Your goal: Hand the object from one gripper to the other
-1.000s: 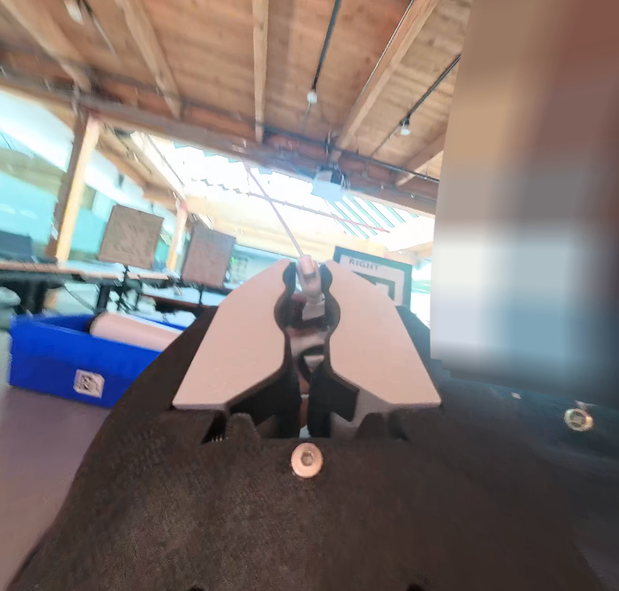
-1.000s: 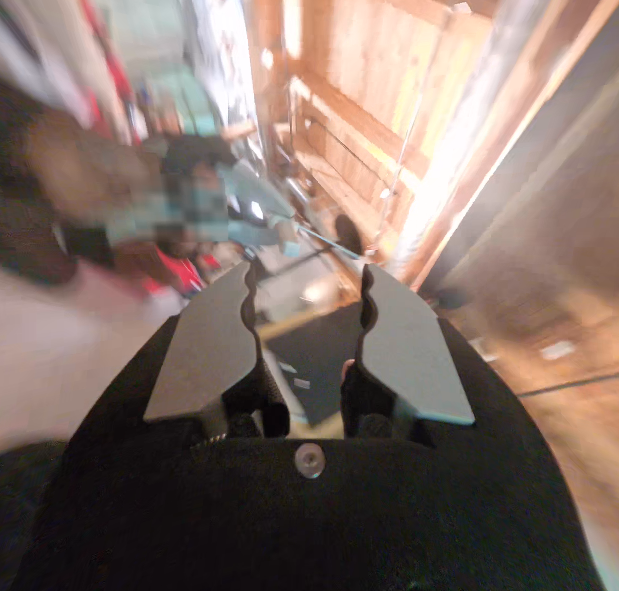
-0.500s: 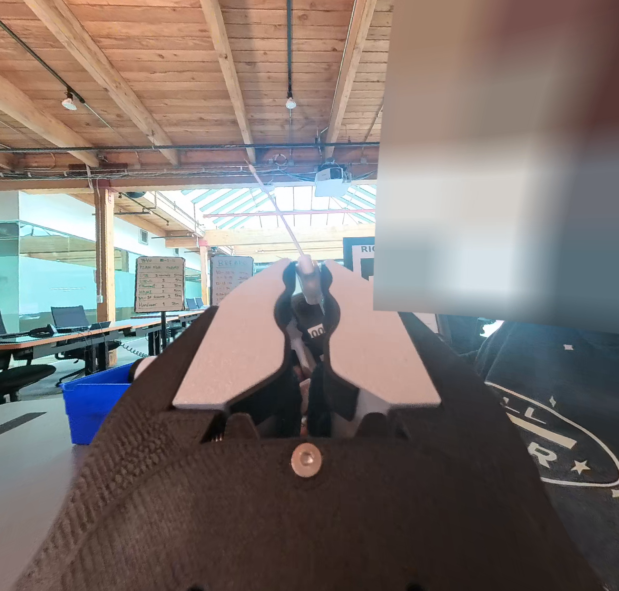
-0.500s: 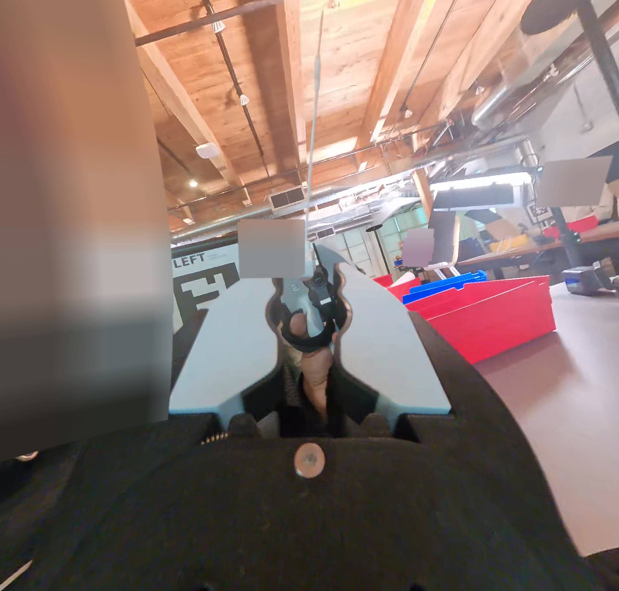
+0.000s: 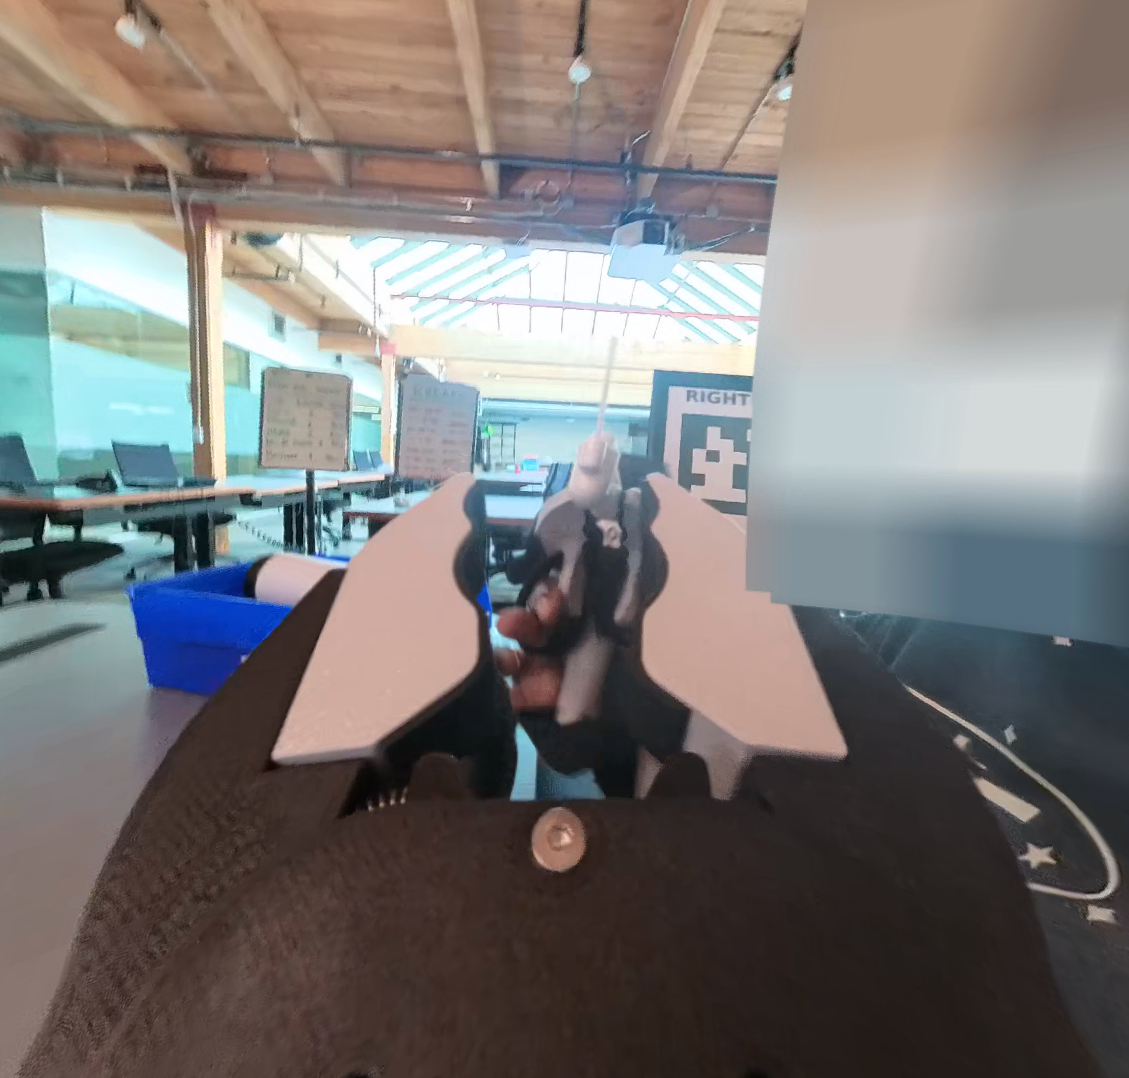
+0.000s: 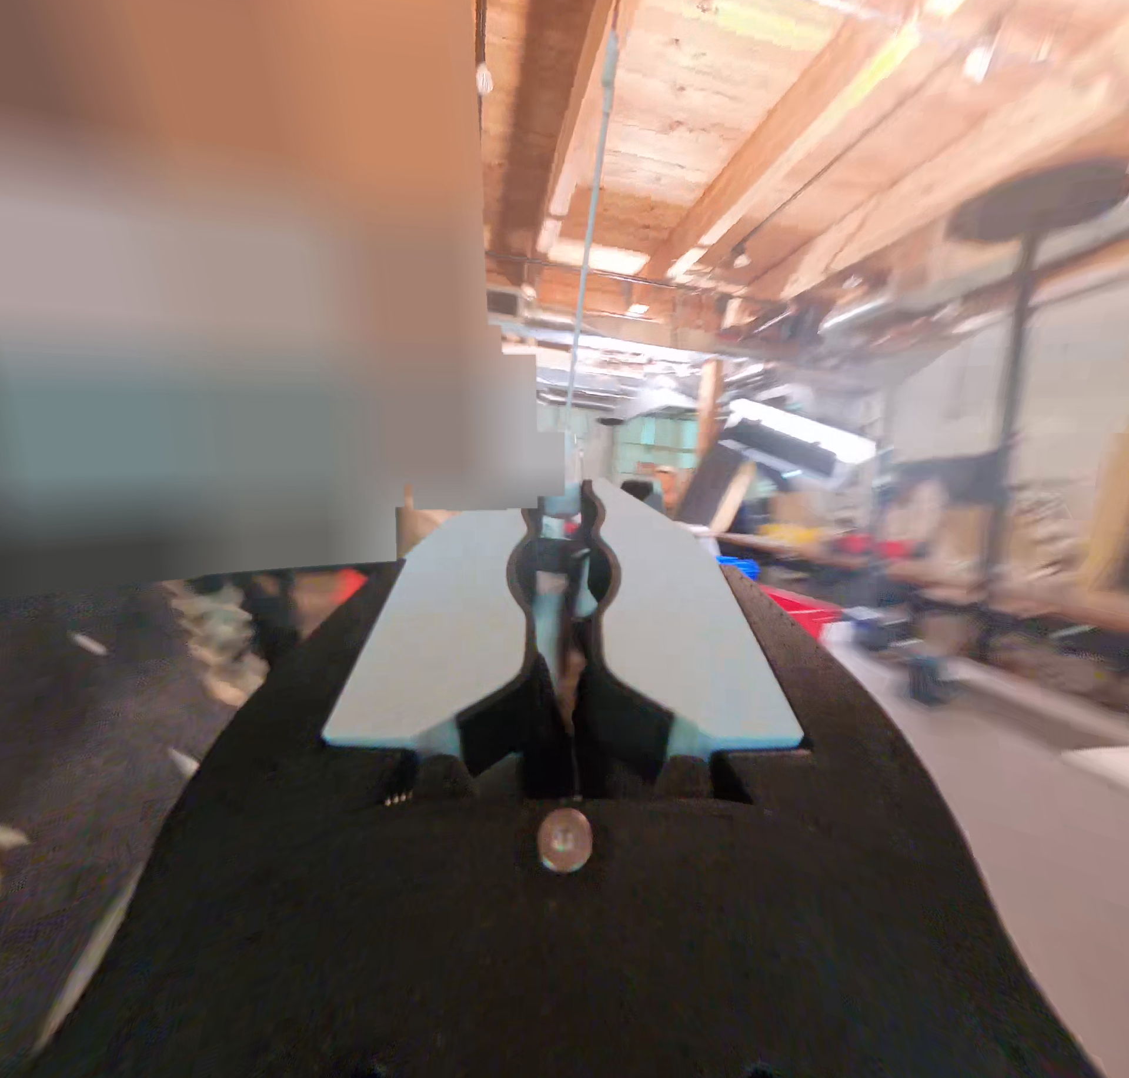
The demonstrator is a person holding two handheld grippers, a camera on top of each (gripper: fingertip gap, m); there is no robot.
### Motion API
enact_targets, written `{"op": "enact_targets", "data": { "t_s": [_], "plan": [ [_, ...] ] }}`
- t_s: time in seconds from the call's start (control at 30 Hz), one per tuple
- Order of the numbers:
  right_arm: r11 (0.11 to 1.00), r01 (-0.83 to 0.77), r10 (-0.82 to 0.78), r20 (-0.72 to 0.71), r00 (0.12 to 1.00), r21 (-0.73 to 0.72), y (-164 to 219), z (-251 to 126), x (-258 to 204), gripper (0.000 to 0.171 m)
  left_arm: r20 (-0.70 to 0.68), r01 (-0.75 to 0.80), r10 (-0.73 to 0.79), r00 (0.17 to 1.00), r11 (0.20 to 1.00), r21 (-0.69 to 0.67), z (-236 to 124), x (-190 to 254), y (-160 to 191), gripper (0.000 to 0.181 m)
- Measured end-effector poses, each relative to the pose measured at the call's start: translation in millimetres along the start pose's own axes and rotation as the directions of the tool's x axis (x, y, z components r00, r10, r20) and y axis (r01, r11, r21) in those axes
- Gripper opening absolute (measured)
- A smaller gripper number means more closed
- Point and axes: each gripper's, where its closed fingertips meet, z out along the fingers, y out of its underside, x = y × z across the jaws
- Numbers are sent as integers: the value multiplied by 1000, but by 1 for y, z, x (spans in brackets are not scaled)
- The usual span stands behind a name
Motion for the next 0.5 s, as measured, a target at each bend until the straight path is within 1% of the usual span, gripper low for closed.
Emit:
{"op": "enact_targets", "data": {
  "t_s": [0.03,0.07,0.1,0.17,0.23,0.3,0.33,0.37,0.43,0.5],
  "plan": [
    [983,176,-177,-30,984,-43,0,-2,2,11,13,36,-36,999,999,-22,0,-3,2,53],
    [929,357,-363,-52,931,-98,1,-3,5,12,27,77,-76,997,996,-39,1,-6,5,56],
    [837,525,-538,-58,841,-154,1,-5,7,12,37,119,-117,992,992,-52,1,-8,8,58],
    [588,768,-800,-46,598,-254,0,-10,12,12,31,197,-195,980,978,-68,1,-10,13,61],
    [312,892,-944,-1,330,-326,-2,-14,16,12,4,264,-265,964,962,-70,1,-10,13,64],
    [55,936,-994,65,83,-348,-2,-17,16,12,-19,350,-351,936,936,-39,-4,-13,5,63],
    [-50,940,-996,90,-20,-339,-3,-18,13,12,-11,398,-398,917,917,-17,-7,-19,1,62],
    [-130,936,-989,113,-97,-327,-3,-18,11,12,-1,439,-439,899,899,5,-10,-25,-3,60],
    [-226,929,-971,142,-191,-295,-2,-19,5,12,20,484,-485,874,874,40,-17,-37,-9,58],
    [-288,922,-954,164,-251,-259,-1,-20,0,12,40,473,-476,879,879,55,-24,-44,-14,56]
  ]
}}
